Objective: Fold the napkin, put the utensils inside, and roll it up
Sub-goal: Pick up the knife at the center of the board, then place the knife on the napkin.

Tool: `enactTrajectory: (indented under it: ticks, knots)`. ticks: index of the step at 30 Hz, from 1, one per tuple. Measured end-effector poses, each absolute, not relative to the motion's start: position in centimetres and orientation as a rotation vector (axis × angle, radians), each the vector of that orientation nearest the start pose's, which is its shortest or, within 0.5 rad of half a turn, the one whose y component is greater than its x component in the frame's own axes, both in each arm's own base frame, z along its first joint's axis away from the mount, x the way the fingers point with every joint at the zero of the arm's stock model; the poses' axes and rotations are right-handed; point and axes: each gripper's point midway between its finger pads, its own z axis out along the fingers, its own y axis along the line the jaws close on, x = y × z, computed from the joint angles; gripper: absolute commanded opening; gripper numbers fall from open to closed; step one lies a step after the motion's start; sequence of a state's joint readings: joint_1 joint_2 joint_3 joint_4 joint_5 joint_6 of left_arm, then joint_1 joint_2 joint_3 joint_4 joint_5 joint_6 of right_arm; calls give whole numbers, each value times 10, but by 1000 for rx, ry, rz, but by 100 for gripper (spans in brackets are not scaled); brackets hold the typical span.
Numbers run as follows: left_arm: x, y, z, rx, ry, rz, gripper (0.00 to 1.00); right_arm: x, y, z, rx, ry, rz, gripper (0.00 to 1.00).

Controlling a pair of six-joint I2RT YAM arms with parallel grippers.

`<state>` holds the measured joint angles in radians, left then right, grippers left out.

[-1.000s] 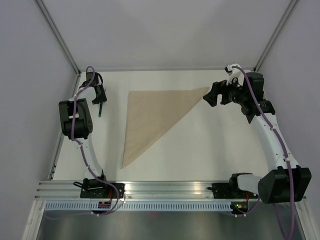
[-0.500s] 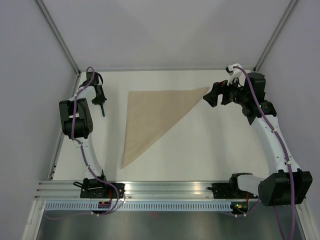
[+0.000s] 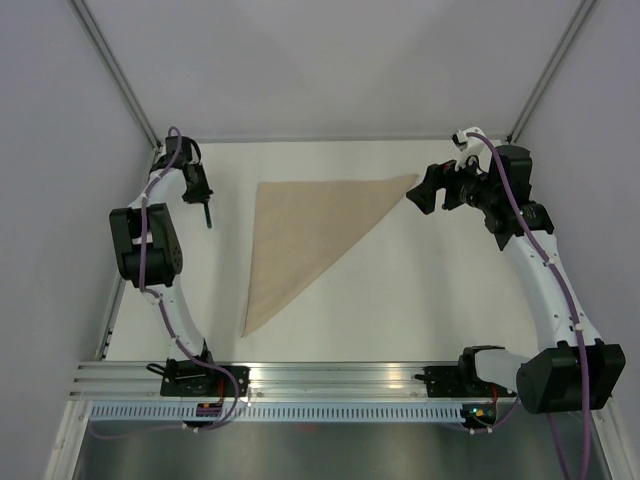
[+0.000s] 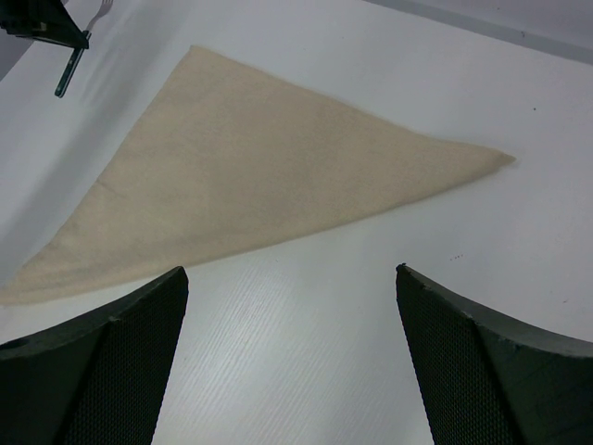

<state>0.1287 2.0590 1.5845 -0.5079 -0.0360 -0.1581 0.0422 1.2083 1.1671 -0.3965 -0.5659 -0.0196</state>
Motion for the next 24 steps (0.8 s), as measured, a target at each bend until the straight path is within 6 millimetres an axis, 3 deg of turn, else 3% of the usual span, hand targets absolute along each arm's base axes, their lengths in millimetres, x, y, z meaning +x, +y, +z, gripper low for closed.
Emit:
enactTrajectory:
  ticks: [6,9,11,16,19,24]
  knots:
    - [484,26,125,-269,2420,-101,2,354,109,275,-420,1945,587,98]
    - [483,-19,150,-139,2379,-169,2,355,109,274,-418,1955,590,98]
    - [477,-66,159,-7,2365,-232,2,355,109,275,-419,1954,590,98]
    - [432,-179,138,409,2392,-352,2,355,109,282,-423,1937,585,98]
    - [399,-218,121,616,2409,-415,2,353,109,287,-424,1925,579,98]
    - [368,-251,110,823,2390,-477,2,352,109,288,-426,1905,573,98]
